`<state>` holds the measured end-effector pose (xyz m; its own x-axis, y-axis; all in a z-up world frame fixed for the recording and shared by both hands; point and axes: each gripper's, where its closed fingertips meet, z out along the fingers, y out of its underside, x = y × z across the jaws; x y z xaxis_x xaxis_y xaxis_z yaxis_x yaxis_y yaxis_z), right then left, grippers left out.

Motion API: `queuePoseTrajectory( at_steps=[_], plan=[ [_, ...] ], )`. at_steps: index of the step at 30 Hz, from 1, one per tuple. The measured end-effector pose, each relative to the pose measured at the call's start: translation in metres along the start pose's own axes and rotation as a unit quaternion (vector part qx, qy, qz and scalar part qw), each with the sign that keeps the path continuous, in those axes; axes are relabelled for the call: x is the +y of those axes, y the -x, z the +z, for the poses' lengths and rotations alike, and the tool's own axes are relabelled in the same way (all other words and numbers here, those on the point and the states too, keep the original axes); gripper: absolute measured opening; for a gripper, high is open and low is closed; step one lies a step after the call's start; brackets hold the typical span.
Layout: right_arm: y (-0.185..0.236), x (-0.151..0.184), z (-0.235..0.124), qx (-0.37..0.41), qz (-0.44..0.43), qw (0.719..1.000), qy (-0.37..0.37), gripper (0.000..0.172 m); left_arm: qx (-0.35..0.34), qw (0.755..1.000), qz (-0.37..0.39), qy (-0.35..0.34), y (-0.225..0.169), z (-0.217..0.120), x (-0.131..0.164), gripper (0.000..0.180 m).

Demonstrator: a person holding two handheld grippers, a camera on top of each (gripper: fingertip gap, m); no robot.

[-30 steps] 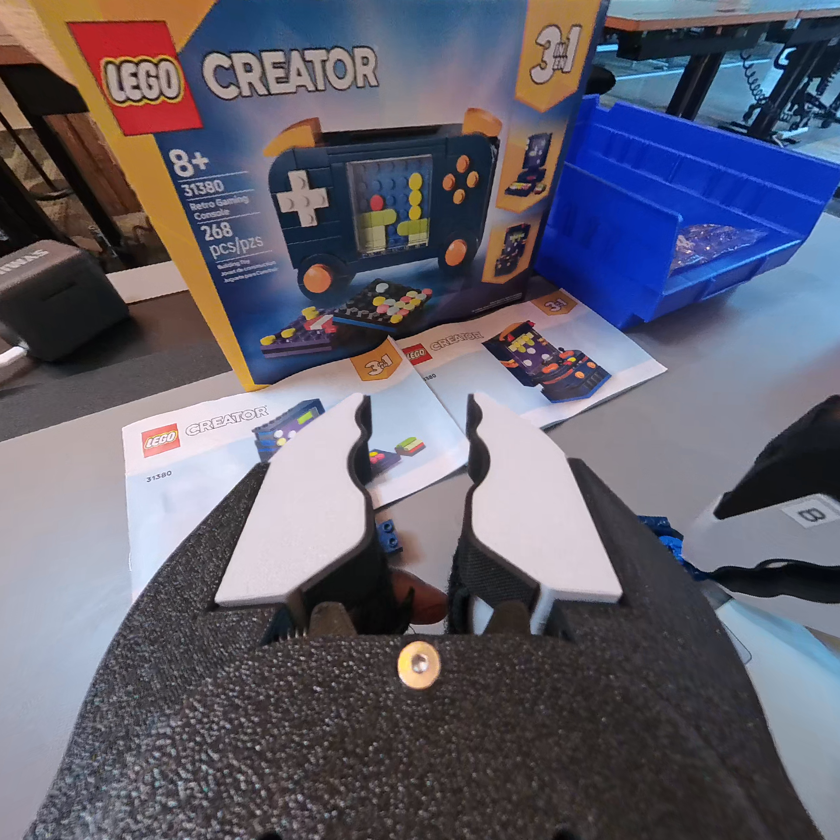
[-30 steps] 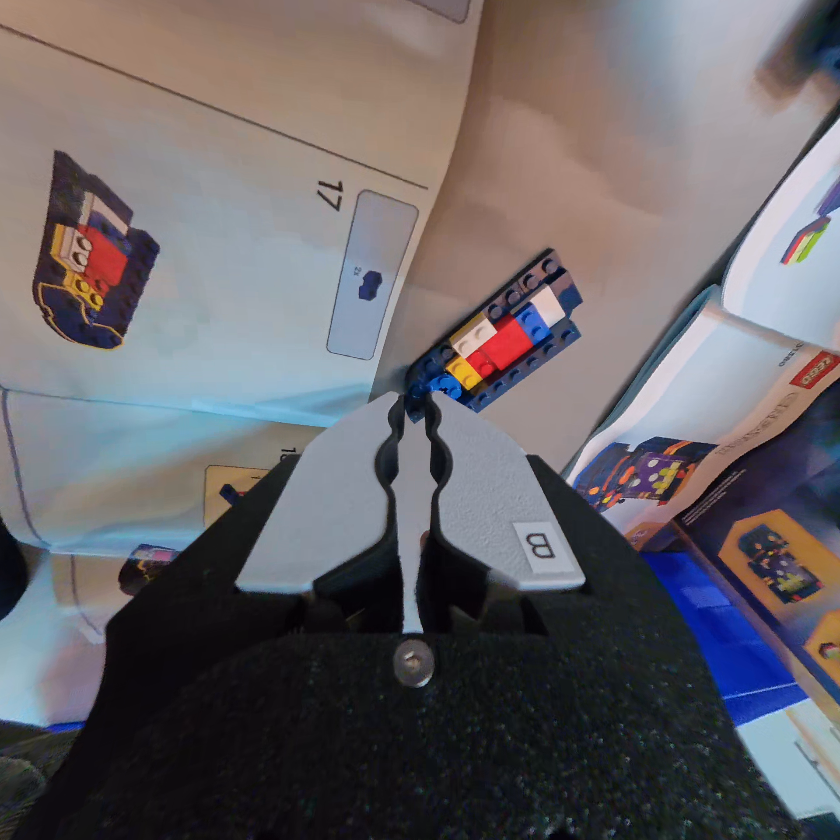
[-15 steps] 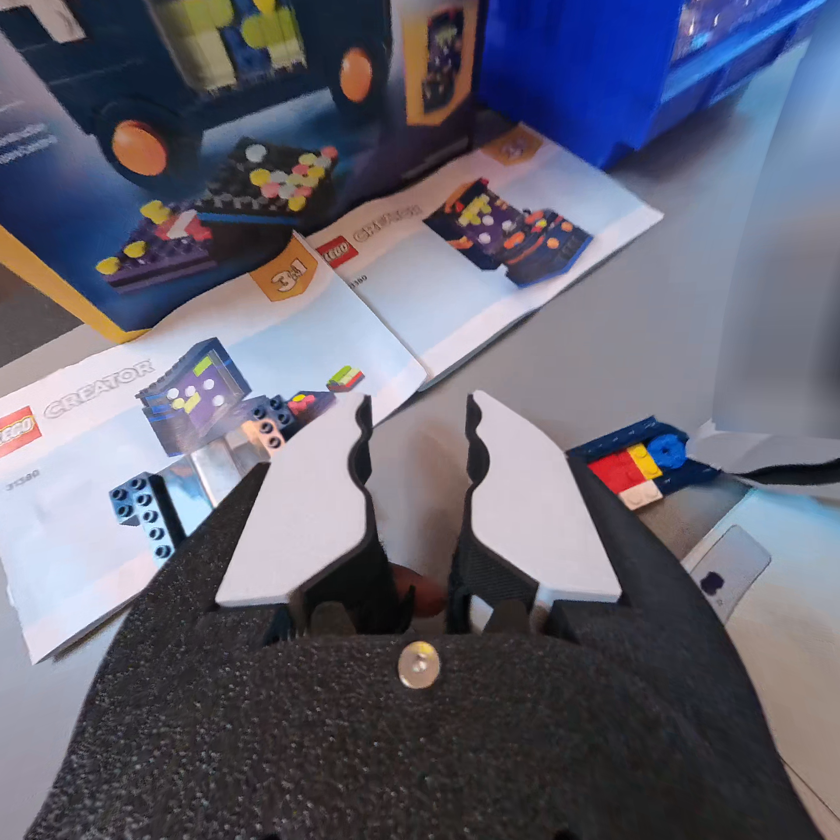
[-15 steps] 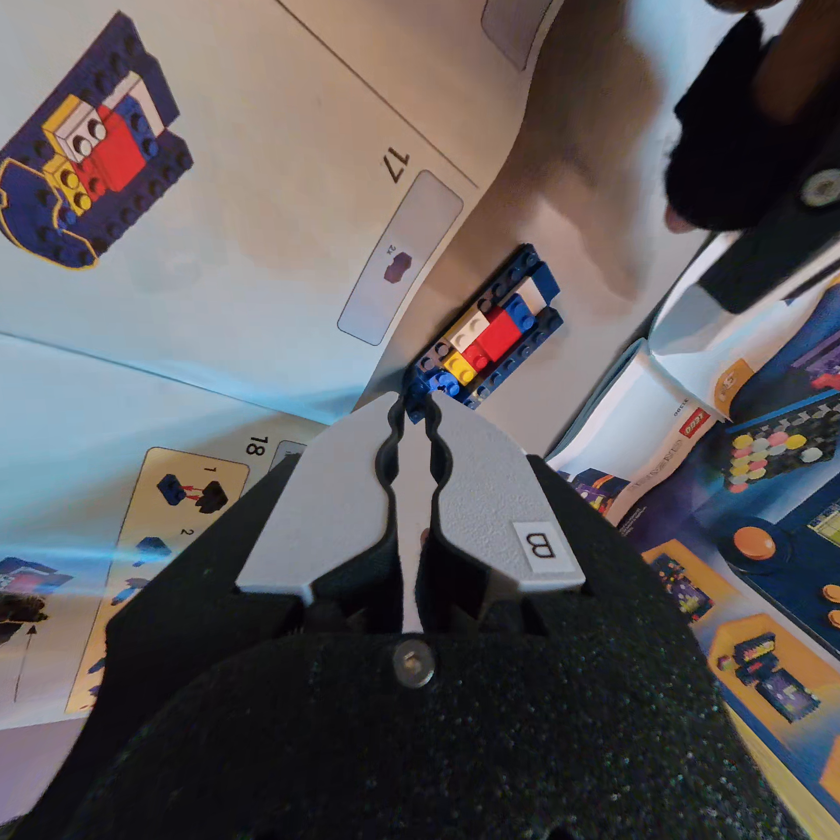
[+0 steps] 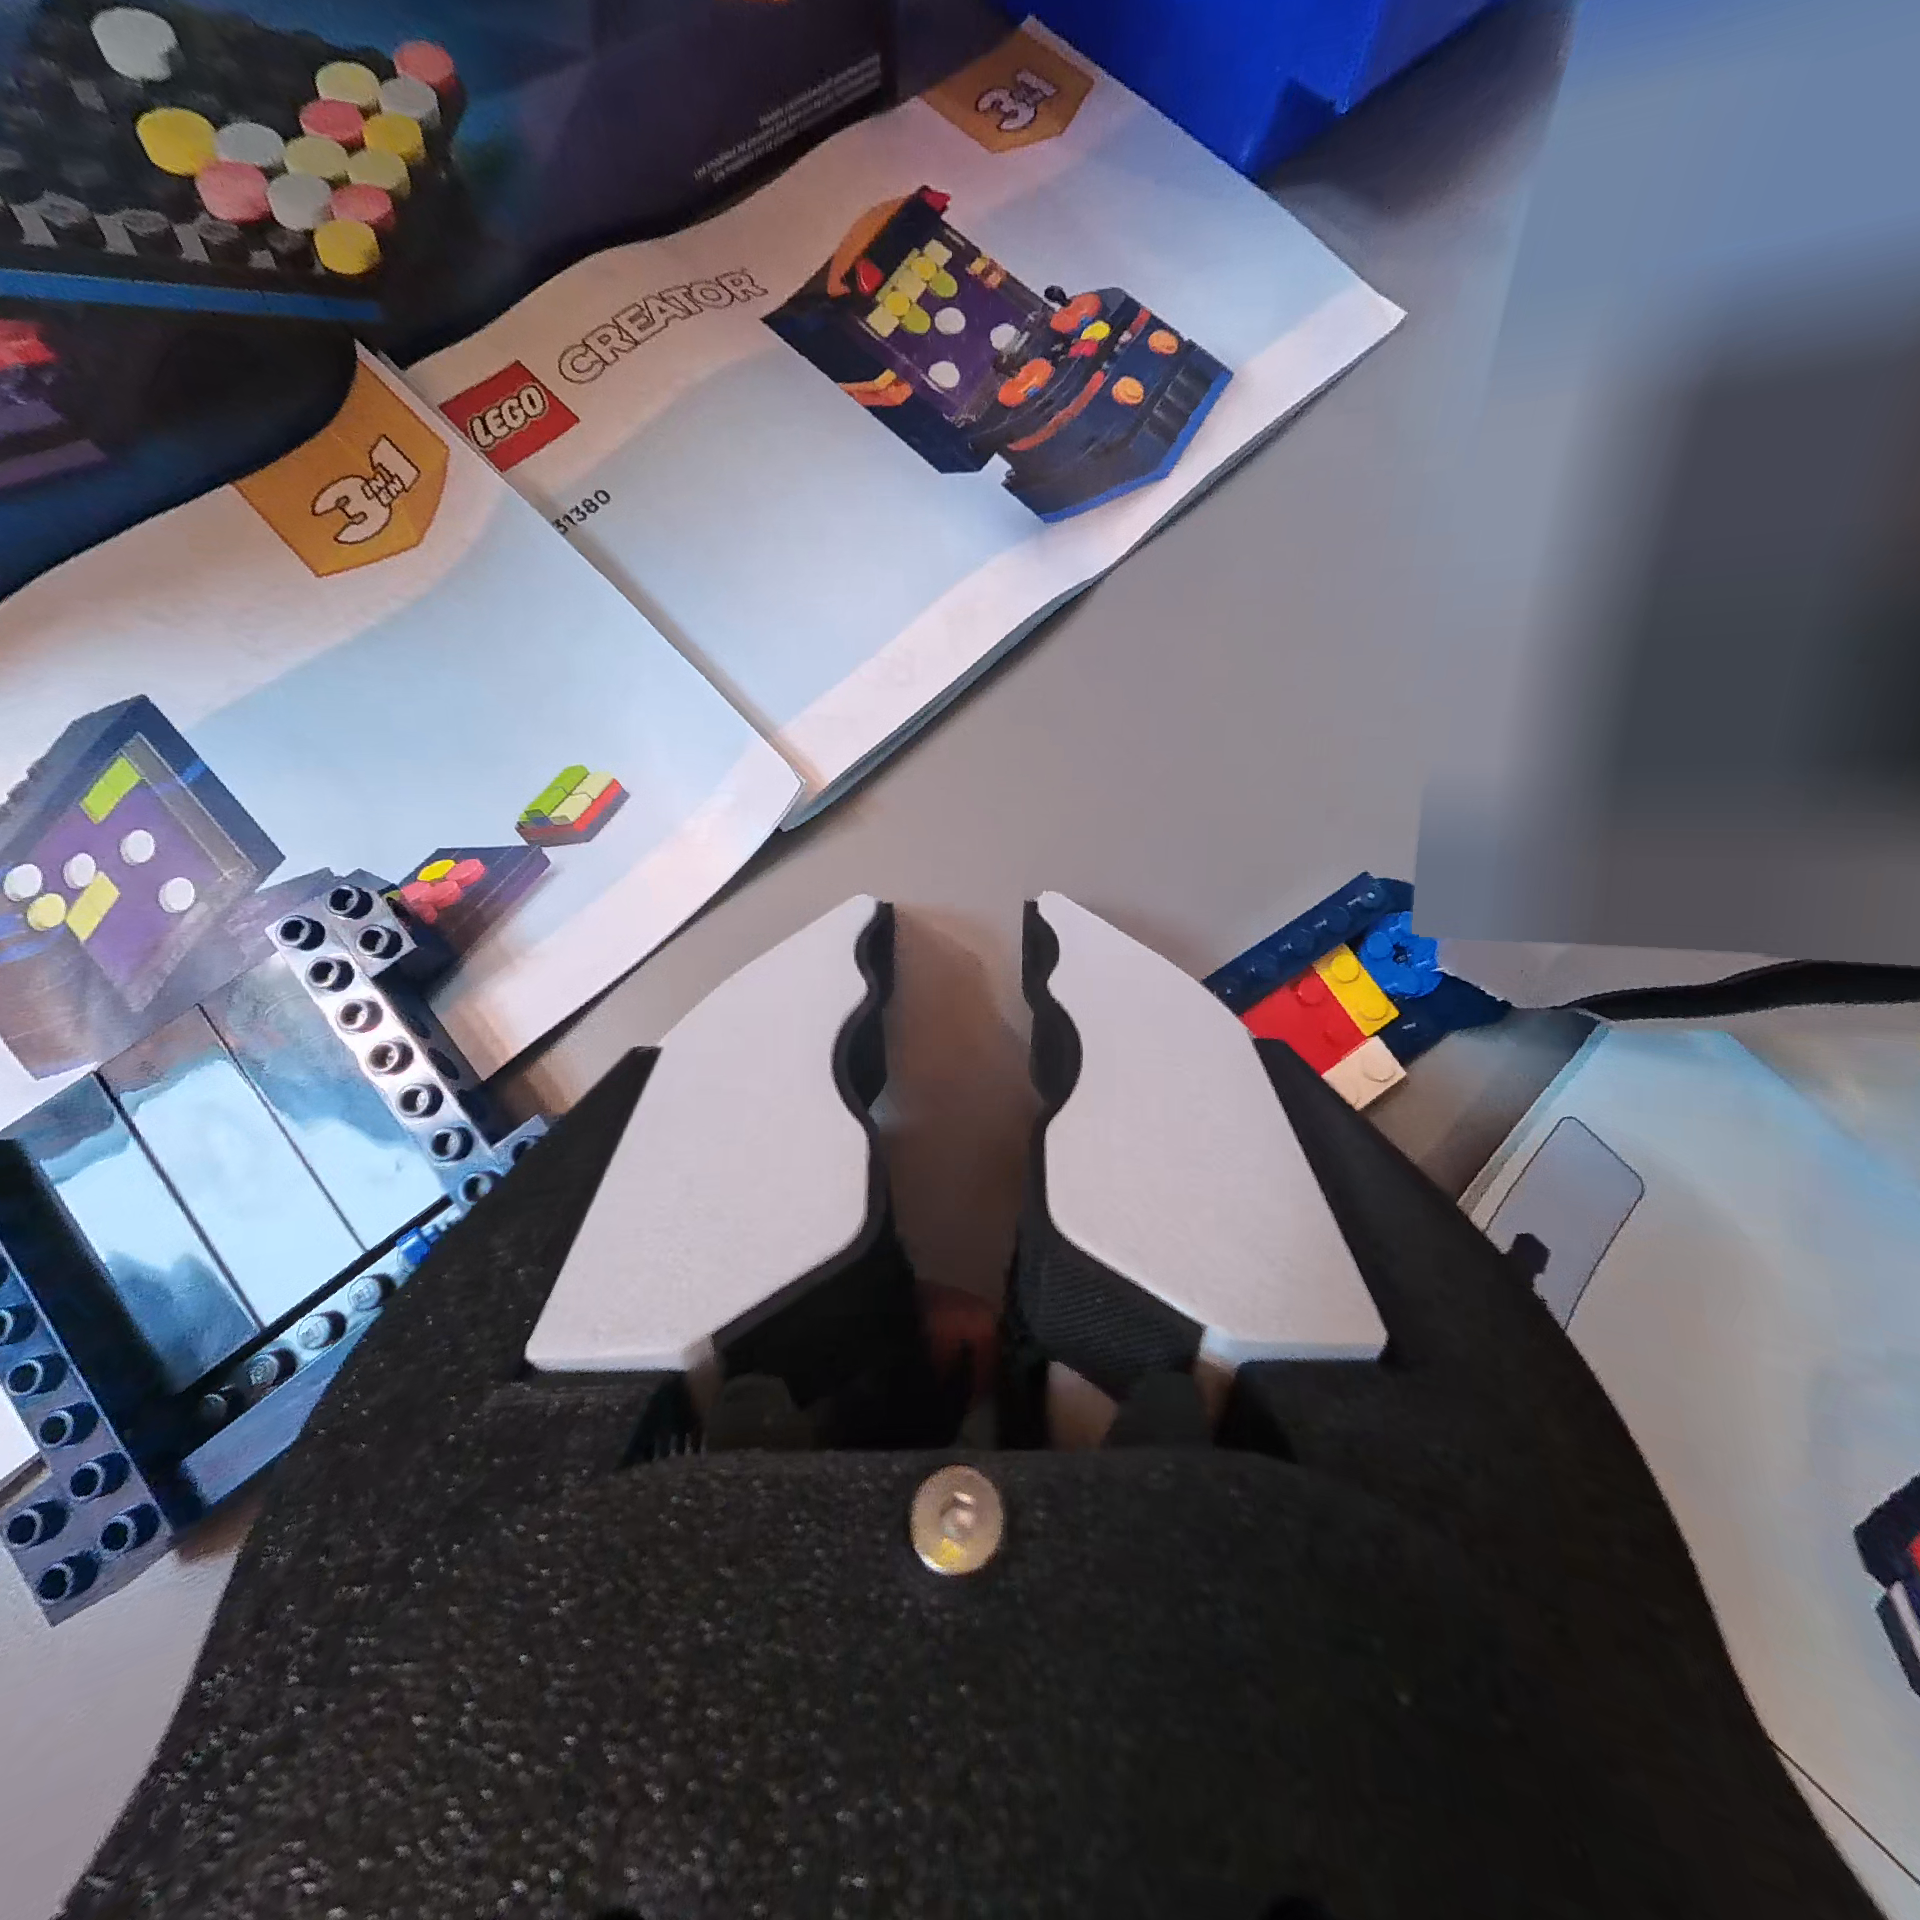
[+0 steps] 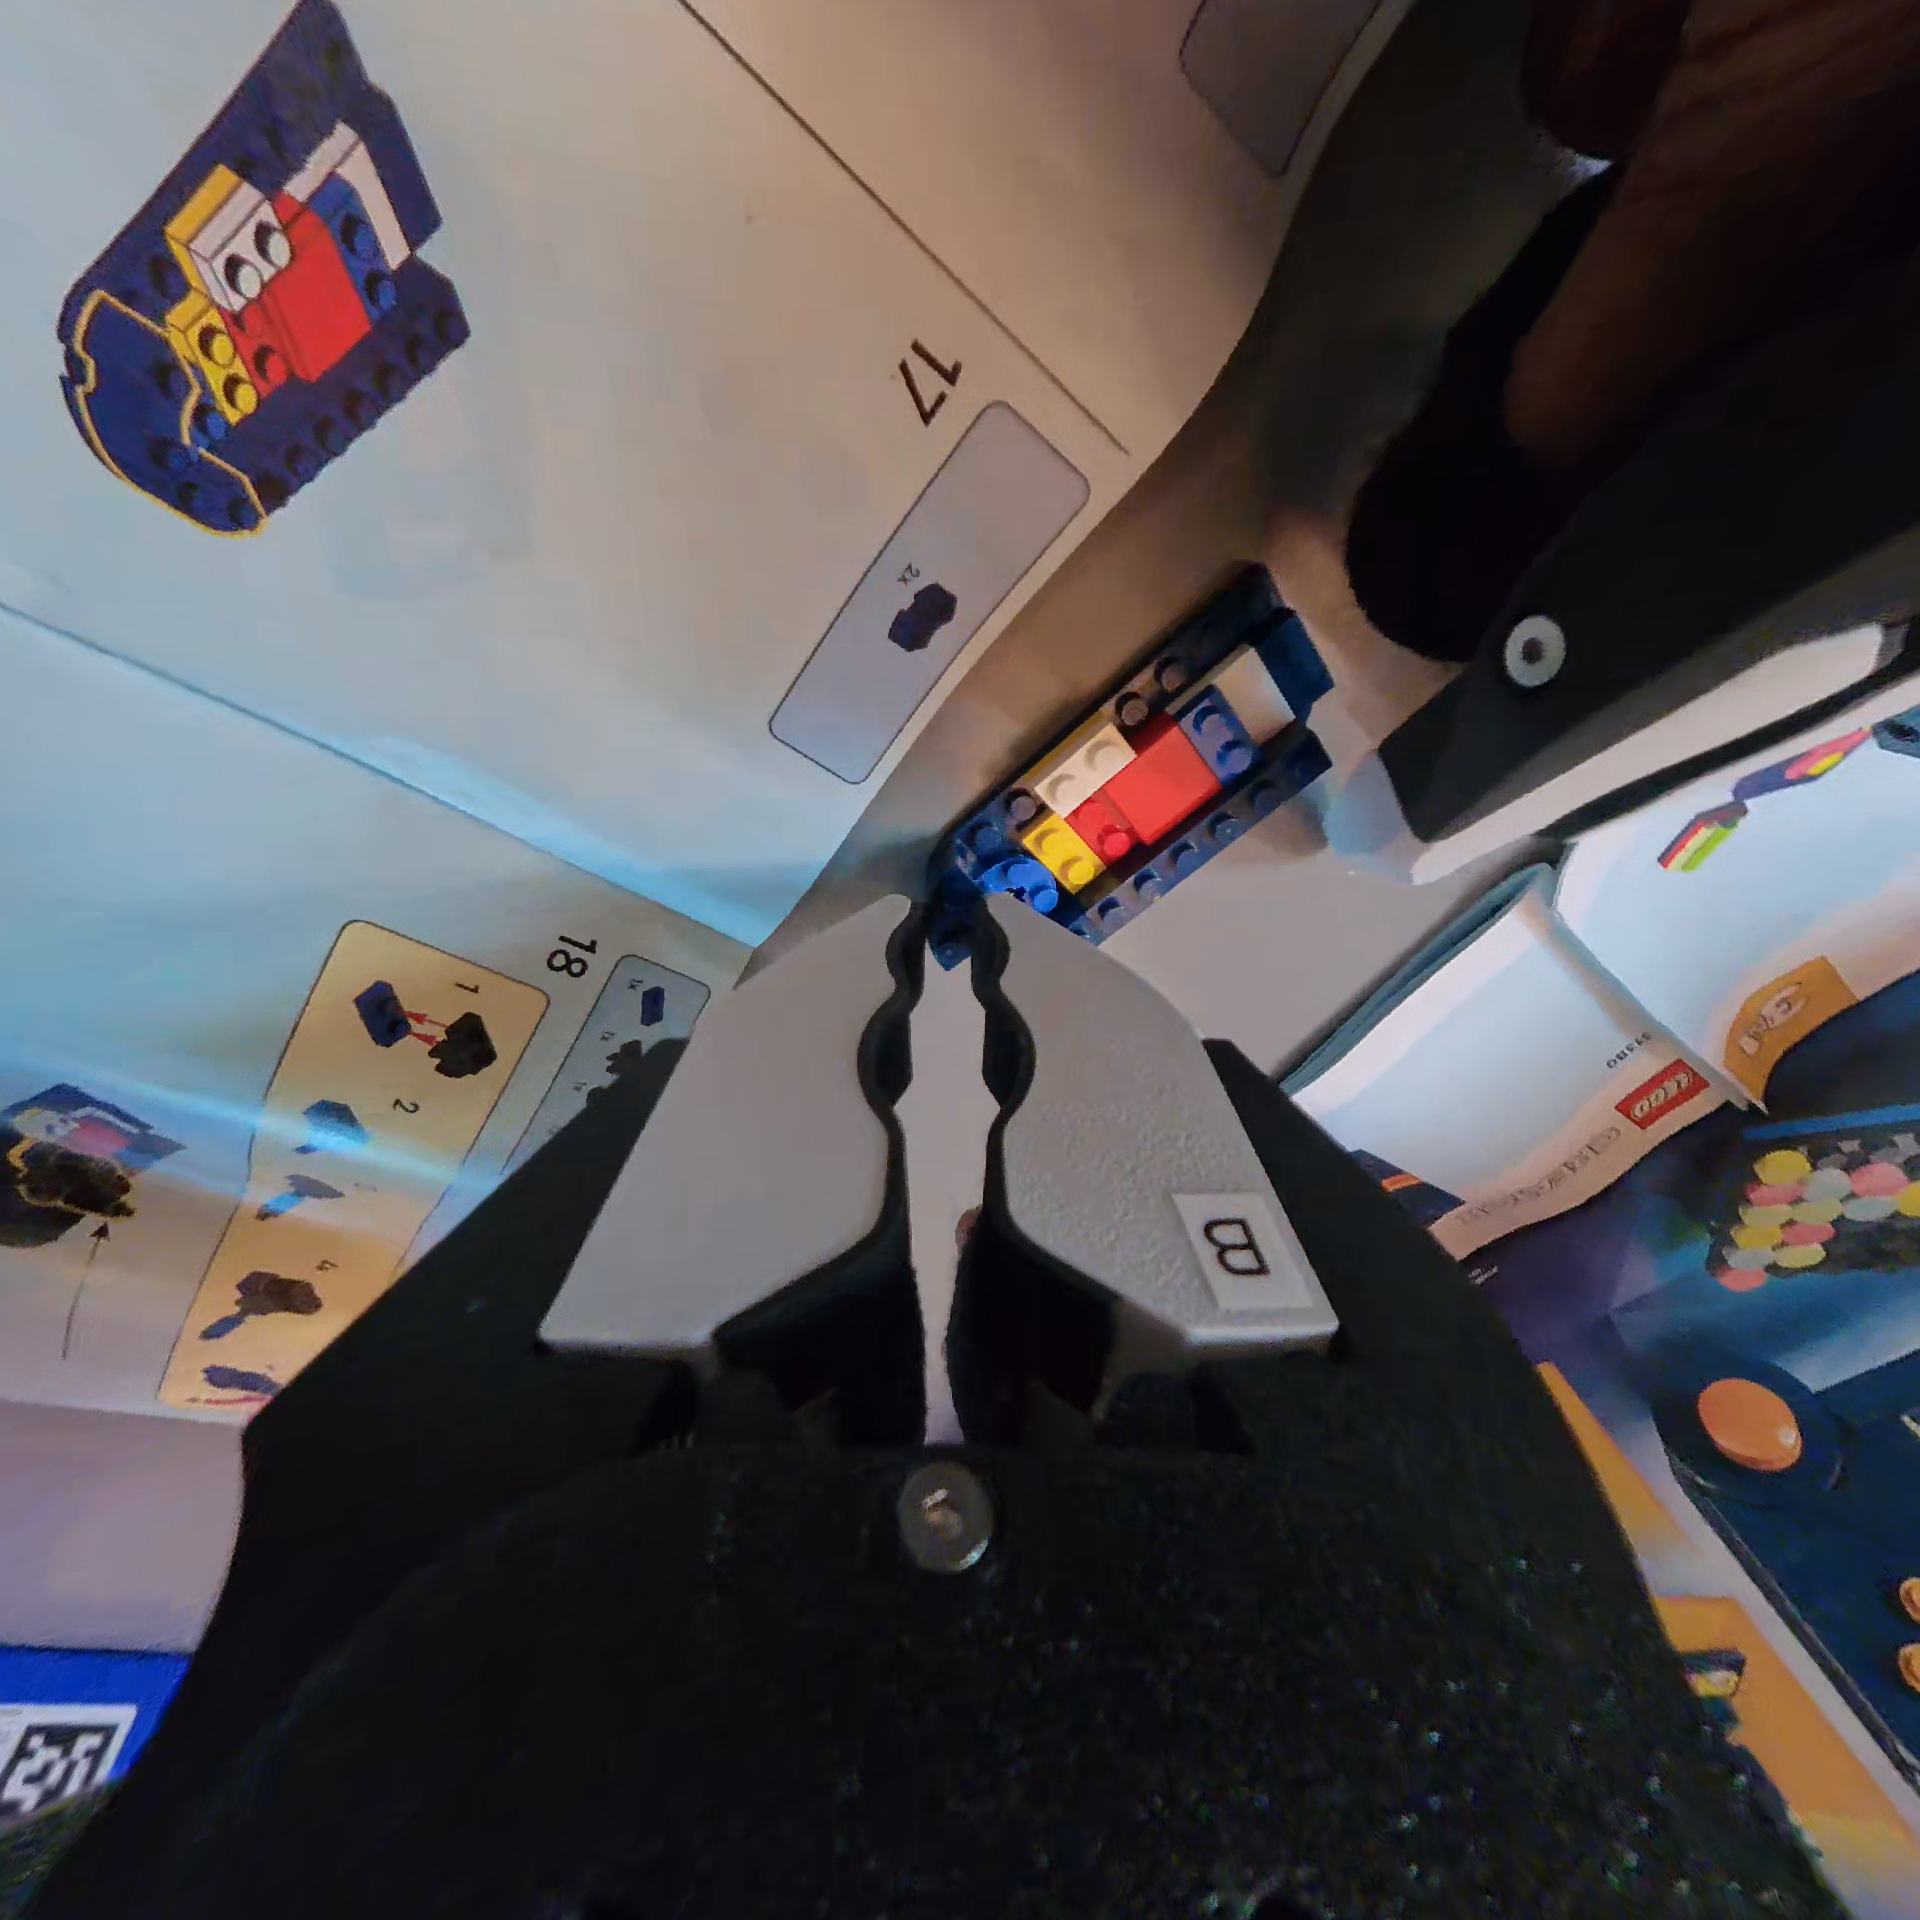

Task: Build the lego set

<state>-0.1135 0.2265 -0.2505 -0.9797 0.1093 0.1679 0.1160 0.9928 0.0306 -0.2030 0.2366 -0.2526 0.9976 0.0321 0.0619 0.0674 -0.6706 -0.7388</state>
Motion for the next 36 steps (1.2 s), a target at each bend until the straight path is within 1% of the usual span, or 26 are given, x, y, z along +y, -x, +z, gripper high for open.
queuePoseTrajectory(
  at_steps=[6,14,18,23,28,30,33,34,36],
  plan=[
    [0.0,0.0,0.0,-0.036,-0.006,0.999,0.008,0.009,-0.004,1.0,0.002,0.0,0.001,0.0,0.0,0.021],
    [-0.001,-0.001,0.0,-0.058,-0.007,0.998,0.022,0.008,-0.005,1.0,-0.01,-0.002,0.003,0.0,0.0,0.02],
    [-0.001,-0.001,0.0,-0.038,-0.018,0.998,0.041,0.008,-0.005,1.0,-0.012,-0.002,0.003,0.0,0.0,0.02],
    [-0.001,-0.001,0.0,-0.011,-0.005,1.0,0.008,0.009,-0.006,1.0,-0.016,-0.003,0.004,0.0,0.0,0.022],
    [-0.005,0.006,-0.002,0.009,0.006,1.0,0.011,0.018,-0.007,1.0,-0.02,-0.004,0.006,-0.001,0.0,0.024],
    [-0.005,0.006,-0.005,0.011,0.02,1.0,-0.006,0.021,-0.007,1.0,-0.02,-0.004,0.006,-0.001,0.0,0.025],
    [-0.006,0.001,-0.013,0.022,0.07,0.995,-0.063,0.024,-0.006,1.0,-0.019,-0.004,0.005,-0.001,0.0,0.026],
    [-0.006,0.0,-0.017,0.027,0.098,0.991,-0.092,0.029,-0.006,1.0,-0.018,-0.004,0.005,-0.001,0.0,0.027],
    [-0.006,-0.002,-0.022,0.04,0.168,0.973,-0.156,0.048,-0.005,1.0,-0.017,-0.004,0.005,-0.001,0.0,0.028]
  ],
)
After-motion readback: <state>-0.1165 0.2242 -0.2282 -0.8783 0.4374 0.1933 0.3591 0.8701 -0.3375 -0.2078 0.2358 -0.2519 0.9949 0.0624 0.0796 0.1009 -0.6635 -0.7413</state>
